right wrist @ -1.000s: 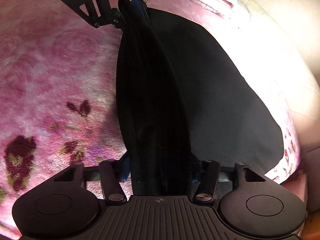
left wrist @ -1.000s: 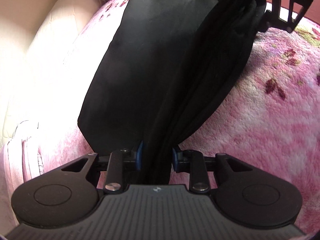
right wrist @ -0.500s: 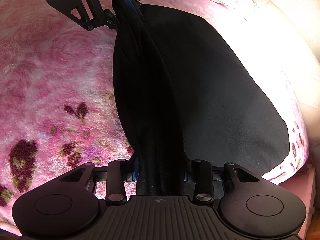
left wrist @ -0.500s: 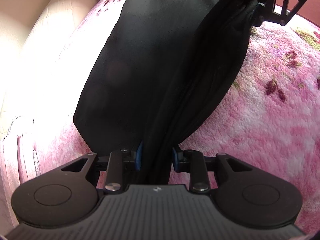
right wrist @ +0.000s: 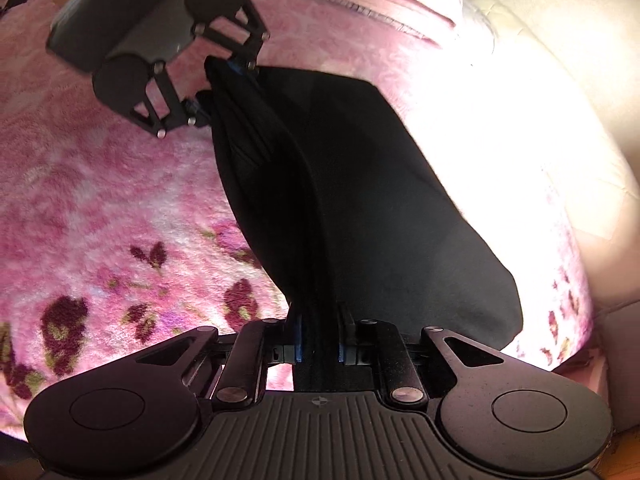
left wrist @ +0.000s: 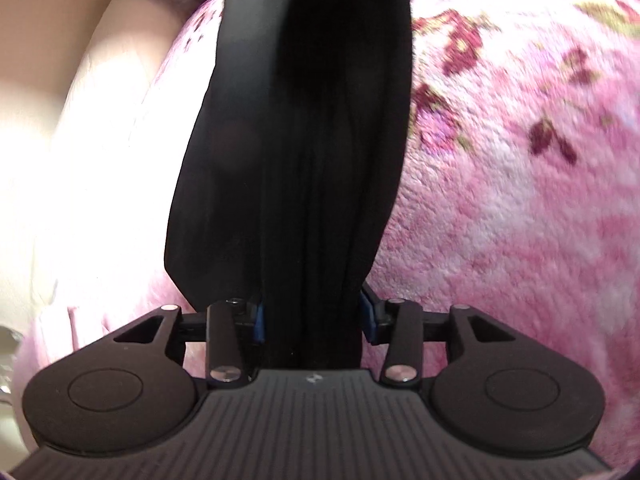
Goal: Fold clothes
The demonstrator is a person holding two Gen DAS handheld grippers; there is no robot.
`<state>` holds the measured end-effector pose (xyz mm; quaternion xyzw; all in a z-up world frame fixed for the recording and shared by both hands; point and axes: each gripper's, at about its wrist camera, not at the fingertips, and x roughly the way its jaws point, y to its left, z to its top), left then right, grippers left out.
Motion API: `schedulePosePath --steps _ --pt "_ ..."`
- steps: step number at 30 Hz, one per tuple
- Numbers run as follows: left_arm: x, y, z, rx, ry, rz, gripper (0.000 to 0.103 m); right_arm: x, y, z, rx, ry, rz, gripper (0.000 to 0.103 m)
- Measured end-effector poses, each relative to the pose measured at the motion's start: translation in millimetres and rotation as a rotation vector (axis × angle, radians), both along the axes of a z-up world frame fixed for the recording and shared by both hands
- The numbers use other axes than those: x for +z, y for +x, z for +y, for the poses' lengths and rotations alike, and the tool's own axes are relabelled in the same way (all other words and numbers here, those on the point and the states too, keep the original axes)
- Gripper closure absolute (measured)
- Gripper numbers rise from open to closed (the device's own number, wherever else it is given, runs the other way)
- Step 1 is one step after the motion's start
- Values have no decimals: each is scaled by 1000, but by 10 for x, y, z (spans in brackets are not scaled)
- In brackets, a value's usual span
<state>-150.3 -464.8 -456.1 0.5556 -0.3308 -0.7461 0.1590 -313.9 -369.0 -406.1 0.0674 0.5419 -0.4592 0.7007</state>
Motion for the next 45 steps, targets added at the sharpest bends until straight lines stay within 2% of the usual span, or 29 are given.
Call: schedulePosePath --steps 2,4,8,11,13,15,17,18,19,21,25,29,38,45 --pt "-23 -41 17 2 -1 -5 75 -48 5 56 19 -8 16 89" --pt "-2 -52 6 20 12 10 79 -175 29 113 40 -21 48 89" --pt "104 -70 -36 30 50 25 82 -486 85 234 79 -38 106 85" --pt "179 -32 -139 41 89 5 82 -693 103 237 87 -34 153 68" --pt "283 -101 -421 46 108 -6 83 -749 88 193 86 -41 173 53" --pt "355 -149 -540 47 116 -12 83 -768 61 137 85 -47 178 50" --pt "394 -213 -597 46 122 -18 83 -750 15 69 79 -24 158 51" --pt "405 -267 -639 47 125 -18 83 -734 -5 41 77 -12 148 60" --pt "414 -280 -633 49 128 -19 83 -714 -17 29 78 4 136 78" --pt "413 -303 -586 52 133 -21 83 -669 -32 23 78 13 129 84" --pt "457 -304 -541 58 140 -14 83 -494 -83 -30 45 33 100 89" --pt "588 -288 -473 69 148 10 84 -190 -121 -102 50 25 108 89" --pt "1482 -290 -645 146 151 144 85 975 -307 -406 95 -105 140 90" --pt "2006 -622 -1072 212 109 196 85 1534 -683 -906 178 -146 144 90"
